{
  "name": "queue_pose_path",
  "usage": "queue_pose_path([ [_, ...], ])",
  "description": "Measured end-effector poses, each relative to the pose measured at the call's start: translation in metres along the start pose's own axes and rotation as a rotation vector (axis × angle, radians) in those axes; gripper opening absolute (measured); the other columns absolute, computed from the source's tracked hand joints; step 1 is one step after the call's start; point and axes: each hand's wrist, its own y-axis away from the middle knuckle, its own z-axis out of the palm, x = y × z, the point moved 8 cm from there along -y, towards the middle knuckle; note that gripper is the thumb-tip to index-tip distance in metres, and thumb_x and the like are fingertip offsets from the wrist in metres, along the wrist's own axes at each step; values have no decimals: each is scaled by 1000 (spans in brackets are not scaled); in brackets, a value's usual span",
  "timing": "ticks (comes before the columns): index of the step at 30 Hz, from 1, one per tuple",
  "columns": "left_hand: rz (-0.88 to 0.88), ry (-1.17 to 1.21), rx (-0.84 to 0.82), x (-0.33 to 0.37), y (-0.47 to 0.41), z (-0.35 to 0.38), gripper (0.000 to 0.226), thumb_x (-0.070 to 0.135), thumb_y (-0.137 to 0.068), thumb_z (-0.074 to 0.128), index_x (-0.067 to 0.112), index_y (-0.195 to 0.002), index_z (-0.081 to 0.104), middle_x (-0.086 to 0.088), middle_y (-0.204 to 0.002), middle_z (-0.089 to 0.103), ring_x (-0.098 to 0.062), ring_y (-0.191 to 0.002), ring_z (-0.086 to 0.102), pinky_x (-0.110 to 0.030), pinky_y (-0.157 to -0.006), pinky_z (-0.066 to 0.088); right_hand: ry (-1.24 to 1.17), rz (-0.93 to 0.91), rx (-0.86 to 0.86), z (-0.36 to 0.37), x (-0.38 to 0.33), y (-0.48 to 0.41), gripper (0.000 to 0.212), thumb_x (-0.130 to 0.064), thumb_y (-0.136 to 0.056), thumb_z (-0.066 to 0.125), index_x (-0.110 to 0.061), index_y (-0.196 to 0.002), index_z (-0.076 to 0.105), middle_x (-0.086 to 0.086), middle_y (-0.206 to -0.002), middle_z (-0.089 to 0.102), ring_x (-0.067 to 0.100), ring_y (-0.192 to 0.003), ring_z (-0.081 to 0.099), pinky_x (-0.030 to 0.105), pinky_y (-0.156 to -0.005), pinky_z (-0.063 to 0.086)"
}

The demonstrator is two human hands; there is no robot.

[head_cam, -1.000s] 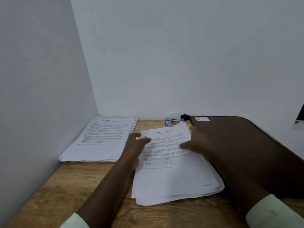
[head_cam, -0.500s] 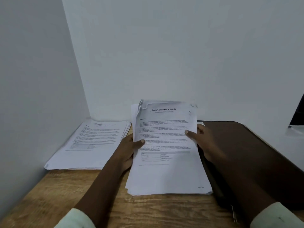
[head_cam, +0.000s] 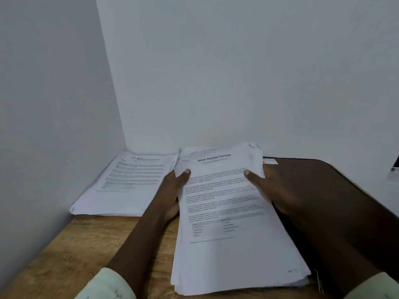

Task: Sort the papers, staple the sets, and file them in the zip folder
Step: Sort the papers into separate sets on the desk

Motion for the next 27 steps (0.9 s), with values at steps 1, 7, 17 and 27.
queue_pose_path([
  [1,-9,7,-39,-1,1,6,38,9,-100,49,4,-138,52,-24,-134,59,-41,-123,57,-56,-106,44,69,12,-4,6,2,0,30,-24,-99,56,-17,-128,57,1,-119,69,20,-109,66,42,-98,51],
  [7,26,14,-8,1,-2,2,37,2,-99,50,0,-136,52,-26,-130,61,-42,-114,62,-51,-96,52,13,-40,91,-5,-7,3,29,-6,-90,67,-11,-119,64,2,-103,75,20,-95,72,44,-88,57],
  [17,25,-6,60,5,-1,-4,33,5,-96,57,1,-129,59,-21,-123,67,-36,-111,66,-46,-88,58,32,34,269,-32,7,3,8,-20,-79,78,-17,-83,72,11,-85,76,35,-82,73,61,-83,55],
  [27,11,11,183,6,2,-18,28,4,-99,51,1,-126,60,-16,-112,73,-30,-94,72,-40,-73,62,-74,82,255,-65,11,1,15,0,-97,54,-3,-104,67,15,-100,72,37,-96,68,48,-86,55],
])
